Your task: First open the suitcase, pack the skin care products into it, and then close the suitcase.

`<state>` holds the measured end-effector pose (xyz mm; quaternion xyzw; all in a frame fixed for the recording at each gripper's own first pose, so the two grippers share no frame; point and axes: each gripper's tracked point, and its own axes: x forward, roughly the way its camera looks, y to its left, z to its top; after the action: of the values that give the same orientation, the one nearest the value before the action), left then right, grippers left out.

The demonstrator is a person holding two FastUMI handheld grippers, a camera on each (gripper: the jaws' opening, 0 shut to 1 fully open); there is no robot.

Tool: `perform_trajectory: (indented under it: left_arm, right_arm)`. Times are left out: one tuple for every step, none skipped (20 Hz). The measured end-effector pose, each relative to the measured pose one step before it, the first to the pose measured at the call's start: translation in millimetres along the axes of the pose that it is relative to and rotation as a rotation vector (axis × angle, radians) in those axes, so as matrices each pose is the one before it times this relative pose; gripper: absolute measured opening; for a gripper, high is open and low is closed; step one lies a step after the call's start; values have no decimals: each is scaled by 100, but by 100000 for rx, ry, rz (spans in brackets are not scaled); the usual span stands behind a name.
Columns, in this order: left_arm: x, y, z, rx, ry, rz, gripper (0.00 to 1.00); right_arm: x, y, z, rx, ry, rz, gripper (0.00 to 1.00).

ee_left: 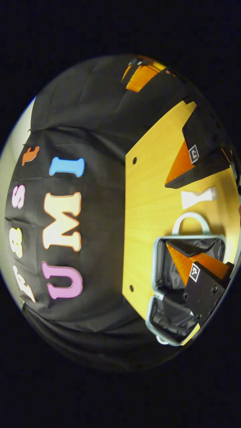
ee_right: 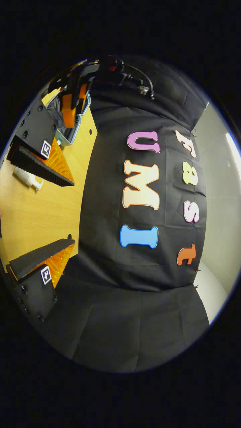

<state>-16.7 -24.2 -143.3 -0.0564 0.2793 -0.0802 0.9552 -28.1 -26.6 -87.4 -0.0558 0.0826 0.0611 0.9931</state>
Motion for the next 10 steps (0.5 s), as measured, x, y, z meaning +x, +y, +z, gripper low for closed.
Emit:
perform_trajectory:
  left_arm:
    - [603, -1117, -1419, -375, 3414, -2101, 92]
    - [640, -629, -1242, 46, 3468, -1680, 92]
    - [732, -709, -1302, 36, 3305, -1351, 92]
    - [731, -623, -1346, -144, 3582, -996, 92]
    - [761, -599, -1185, -439, 2770, -1396, 91]
    - [597, -518, -1279, -742, 3477, -797, 91]
    - [754, -269, -1065, -490, 2879, -739, 92]
    - [671, -51, -904, -706, 2676, 62, 91]
    - [727, 65, -670, -725, 1836, 468, 91]
    - [963, 283, -904, -1241, 2750, 900, 91]
  right_arm:
    - [-133, -487, -165, -256, 242, -906, 100]
    - [-112, -435, -155, -278, 474, -738, 100]
    - [-77, -398, -307, -310, 540, -733, 100]
    - [-88, -352, -149, -429, 555, -751, 100]
    - [-124, -348, -252, -542, 543, -585, 100]
    - [-137, -319, -144, -596, 556, -511, 100]
    - [-52, -261, -271, -576, 525, -419, 100]
    - [-96, -235, -215, -548, 494, -396, 100]
    - [-50, -274, -179, -445, 563, -389, 100]
    - [-54, -214, -154, -250, 495, -306, 100]
